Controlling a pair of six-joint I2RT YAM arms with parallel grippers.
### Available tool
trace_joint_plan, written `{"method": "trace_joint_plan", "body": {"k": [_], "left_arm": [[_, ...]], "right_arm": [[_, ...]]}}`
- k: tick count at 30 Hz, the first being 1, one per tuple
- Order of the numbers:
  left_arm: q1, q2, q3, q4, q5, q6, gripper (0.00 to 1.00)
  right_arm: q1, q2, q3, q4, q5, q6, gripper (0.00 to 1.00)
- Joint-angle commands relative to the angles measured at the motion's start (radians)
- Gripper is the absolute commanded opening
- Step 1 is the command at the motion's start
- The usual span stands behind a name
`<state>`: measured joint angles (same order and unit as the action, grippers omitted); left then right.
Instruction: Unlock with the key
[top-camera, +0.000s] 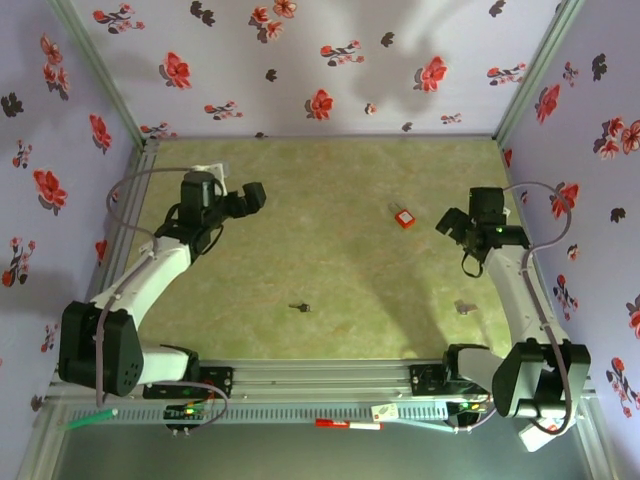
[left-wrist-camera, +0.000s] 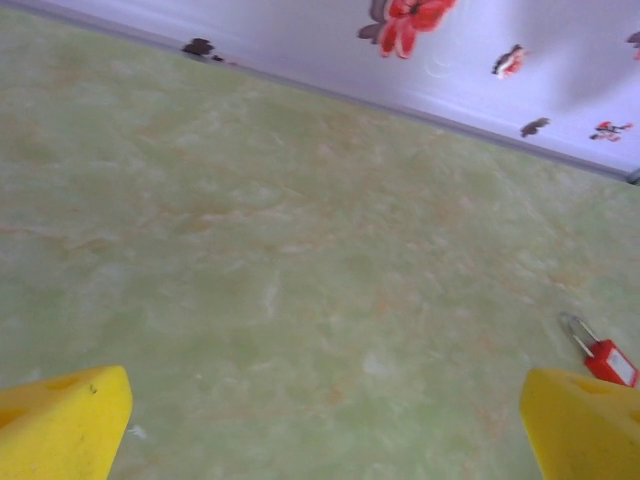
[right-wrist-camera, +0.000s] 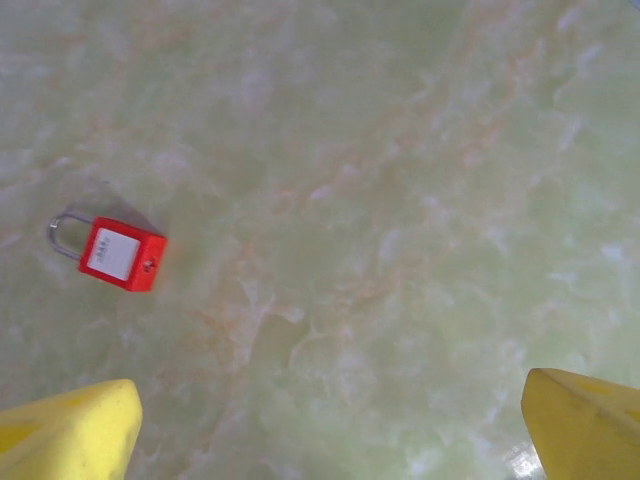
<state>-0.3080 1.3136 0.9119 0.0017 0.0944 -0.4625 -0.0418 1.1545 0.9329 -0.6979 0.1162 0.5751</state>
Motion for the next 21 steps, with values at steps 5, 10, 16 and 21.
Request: {"method": "trace_joint_plan", "body": {"k": [5, 10, 16, 21], "left_arm": [[-0.020, 0.035, 0.057, 0.012, 0.110, -0.081, 1.00], [-0.020, 0.079, 0.098, -0.004, 0.172, -0.101, 1.00], [-0.021, 0.132, 0.195, -0.056, 0.207, -0.103, 1.00], [-0.021, 0.178, 0.268, -0.105, 0.218, -0.129, 1.00]], "right_arm": [[-0.118, 0.062, 0.101, -0.283, 0.037, 0.102, 0.91], [-0.171, 0.163, 0.178, -0.379, 0.158, 0.117, 0.90], [-0.202, 0.211, 0.160, -0.354, 0.180, 0.151, 0.87], [-0.202, 0.183, 0.075, -0.289, 0.143, 0.196, 0.85]]}}
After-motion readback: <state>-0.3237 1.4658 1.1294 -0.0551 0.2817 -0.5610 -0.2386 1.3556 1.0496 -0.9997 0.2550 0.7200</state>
